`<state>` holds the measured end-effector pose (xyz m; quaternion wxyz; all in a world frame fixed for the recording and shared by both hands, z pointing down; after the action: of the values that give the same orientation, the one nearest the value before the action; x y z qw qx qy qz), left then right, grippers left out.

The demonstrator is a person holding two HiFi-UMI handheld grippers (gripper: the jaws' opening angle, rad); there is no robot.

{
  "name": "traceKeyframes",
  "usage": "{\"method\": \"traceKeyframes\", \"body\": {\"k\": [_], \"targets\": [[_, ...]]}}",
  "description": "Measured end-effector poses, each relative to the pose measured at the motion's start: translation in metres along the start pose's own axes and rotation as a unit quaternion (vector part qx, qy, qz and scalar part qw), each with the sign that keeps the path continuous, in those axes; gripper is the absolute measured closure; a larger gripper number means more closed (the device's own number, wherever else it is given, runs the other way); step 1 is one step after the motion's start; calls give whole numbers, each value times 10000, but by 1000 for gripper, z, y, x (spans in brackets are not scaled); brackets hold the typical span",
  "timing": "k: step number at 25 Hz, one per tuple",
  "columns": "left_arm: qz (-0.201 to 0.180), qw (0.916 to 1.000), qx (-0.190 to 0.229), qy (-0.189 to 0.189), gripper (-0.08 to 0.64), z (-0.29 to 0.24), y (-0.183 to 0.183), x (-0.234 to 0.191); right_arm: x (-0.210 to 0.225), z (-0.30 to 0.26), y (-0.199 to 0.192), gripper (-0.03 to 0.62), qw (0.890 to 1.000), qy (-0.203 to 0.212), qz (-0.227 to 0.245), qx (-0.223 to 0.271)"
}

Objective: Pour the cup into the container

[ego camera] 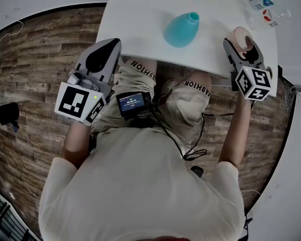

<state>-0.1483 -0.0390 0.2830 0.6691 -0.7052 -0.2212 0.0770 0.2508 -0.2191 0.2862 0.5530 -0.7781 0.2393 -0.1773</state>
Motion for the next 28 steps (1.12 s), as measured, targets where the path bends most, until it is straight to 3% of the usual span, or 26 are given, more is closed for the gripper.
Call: {"method": "traceKeyframes", "body": {"k": [13, 17, 22, 28], "targets": [[45, 10000, -72, 28, 551, -2, -5, 0, 10, -6, -6, 222, 9993, 139, -352, -13], [59, 9999, -80, 38, 549, -1, -7, 0, 8, -7, -6, 219, 9997, 124, -165, -158], [85, 9999, -102, 71, 550, 4, -10, -2, 2, -8, -4, 137, 9999, 76, 5, -100], [78, 9999, -92, 120, 549, 6, -9, -5, 0, 1, 4, 123, 9999, 69, 67, 85]]}}
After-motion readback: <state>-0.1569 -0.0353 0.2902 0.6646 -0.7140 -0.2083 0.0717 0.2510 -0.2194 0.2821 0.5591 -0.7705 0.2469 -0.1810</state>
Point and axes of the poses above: the fingertips, and each gripper's own axes: z backward along the fingers, x to its right, y out of its top, the point moved 10 cm from there along z, backward along the fingers, and after that the axes turned 14 degrees about -z, right-handed, at the moved point
